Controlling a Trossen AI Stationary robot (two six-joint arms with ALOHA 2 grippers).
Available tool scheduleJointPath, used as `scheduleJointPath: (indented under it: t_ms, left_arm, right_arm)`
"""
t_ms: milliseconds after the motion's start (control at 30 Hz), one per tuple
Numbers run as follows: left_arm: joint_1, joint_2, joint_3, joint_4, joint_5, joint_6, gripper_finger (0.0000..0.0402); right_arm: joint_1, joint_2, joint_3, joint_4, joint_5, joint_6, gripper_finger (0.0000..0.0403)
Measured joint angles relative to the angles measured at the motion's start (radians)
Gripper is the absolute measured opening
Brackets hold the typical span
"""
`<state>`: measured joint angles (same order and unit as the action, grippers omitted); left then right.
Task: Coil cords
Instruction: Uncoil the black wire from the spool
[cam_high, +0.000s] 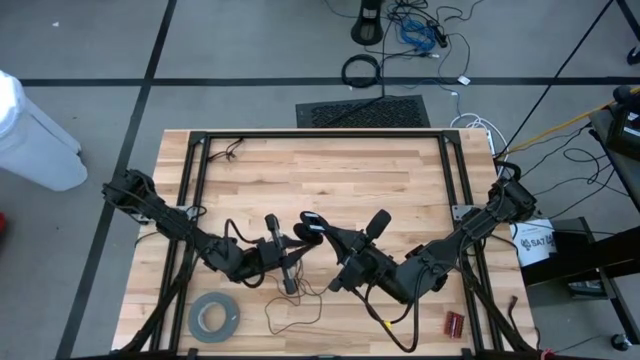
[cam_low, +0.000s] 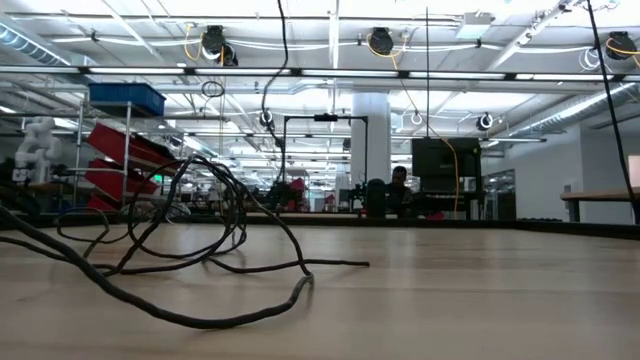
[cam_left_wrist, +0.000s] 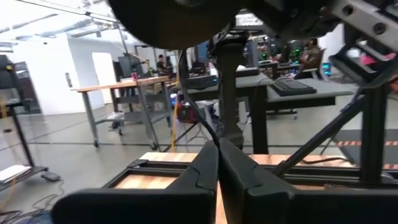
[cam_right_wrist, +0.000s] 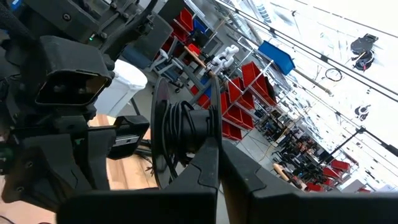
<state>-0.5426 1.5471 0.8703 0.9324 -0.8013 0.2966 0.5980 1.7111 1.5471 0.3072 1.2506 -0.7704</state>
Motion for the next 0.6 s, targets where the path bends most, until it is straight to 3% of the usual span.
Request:
scheduleJointPath:
  t_ms: [600]
  left_arm:
    - [-0.056,-0.004,0.059,-0.002,0.181,0.018,0.0002]
  right_arm:
    - [-0.048,0.0,0.0,-0.265,0.056,0.178,0.0]
